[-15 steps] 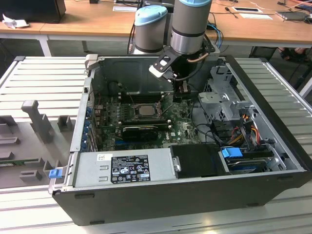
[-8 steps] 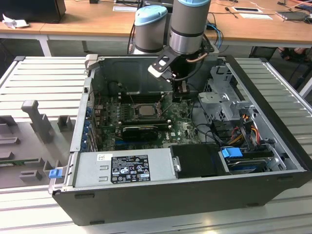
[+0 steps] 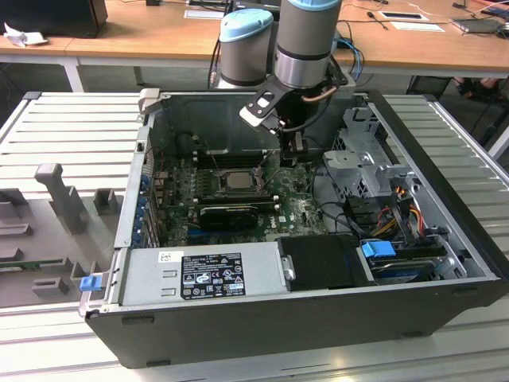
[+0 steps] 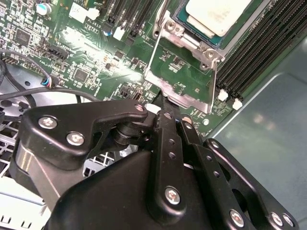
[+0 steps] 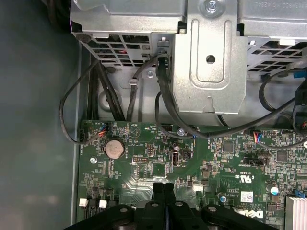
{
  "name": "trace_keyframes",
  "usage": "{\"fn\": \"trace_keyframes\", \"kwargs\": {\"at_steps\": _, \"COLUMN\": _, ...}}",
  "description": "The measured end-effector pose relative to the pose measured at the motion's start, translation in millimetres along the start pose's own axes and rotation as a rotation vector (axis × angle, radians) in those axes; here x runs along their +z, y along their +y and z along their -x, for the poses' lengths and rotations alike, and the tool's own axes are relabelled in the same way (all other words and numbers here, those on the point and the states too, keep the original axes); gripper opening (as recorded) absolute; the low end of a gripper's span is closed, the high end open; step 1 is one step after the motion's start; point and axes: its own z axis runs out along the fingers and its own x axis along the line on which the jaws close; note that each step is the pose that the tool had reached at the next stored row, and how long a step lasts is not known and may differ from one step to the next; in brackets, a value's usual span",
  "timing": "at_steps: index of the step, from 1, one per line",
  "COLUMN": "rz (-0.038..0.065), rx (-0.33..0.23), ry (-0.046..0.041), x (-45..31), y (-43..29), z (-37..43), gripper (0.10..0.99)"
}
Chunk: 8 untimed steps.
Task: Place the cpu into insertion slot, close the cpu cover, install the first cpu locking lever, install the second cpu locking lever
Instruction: 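Close the cpu cover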
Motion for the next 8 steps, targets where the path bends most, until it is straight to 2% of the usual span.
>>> {"fn": "trace_keyframes", "kwargs": {"at_steps": 8, "rz": 0.000, "rx": 0.000, "ry": 0.0000, "x": -0.1, "y": -2.9, "z": -0.1, "gripper": 0.106}}
